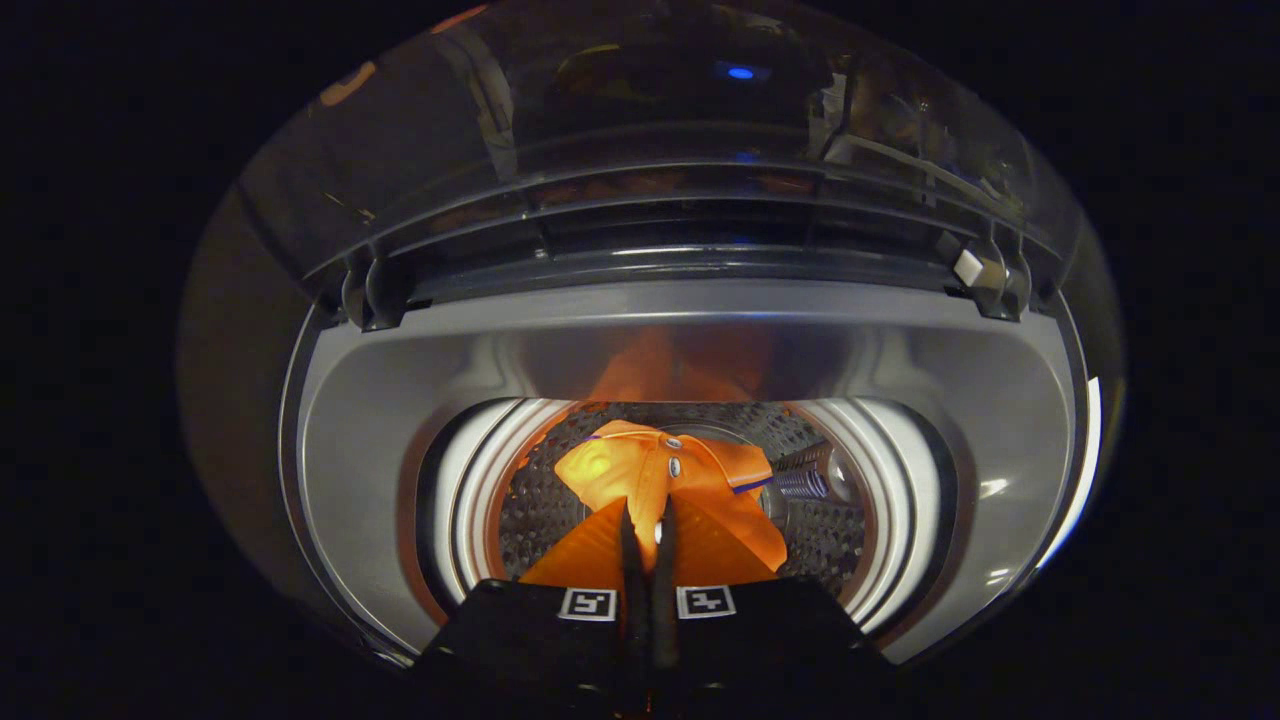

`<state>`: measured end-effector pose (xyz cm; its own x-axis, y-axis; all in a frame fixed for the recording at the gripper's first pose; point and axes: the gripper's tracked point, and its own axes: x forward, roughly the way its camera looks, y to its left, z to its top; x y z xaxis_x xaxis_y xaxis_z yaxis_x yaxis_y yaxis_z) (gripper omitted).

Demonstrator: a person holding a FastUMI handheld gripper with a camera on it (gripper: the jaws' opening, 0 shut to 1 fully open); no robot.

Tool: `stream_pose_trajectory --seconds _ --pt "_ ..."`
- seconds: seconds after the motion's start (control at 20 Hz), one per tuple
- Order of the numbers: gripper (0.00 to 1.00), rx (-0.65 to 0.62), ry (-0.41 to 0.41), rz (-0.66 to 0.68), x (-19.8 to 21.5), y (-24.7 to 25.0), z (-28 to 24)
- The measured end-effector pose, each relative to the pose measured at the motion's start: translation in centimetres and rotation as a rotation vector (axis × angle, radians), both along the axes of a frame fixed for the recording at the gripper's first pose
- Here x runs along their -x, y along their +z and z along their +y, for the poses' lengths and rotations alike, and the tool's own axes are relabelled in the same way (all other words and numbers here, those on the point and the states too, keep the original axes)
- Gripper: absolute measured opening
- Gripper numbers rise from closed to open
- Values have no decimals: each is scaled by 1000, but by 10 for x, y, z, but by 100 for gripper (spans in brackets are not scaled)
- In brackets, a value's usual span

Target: Put the clothes into the washing machine and then close the washing machine lid.

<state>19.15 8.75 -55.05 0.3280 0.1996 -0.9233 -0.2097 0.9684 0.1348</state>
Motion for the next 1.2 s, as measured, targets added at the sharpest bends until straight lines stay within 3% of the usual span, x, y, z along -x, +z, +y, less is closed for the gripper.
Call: stream_pose_trajectory --seconds 0.05,0.15,0.5,0.8,1.2 --pt "9 2 -1 -2 -1 -1 -1" --pt "21 13 7 -1 0 -1 -4" --pt "99 58 38 42 20 -12 -12" --pt "100 12 22 2 31 -1 -9" --pt "99 -137 -62 -387 36 113 -7"
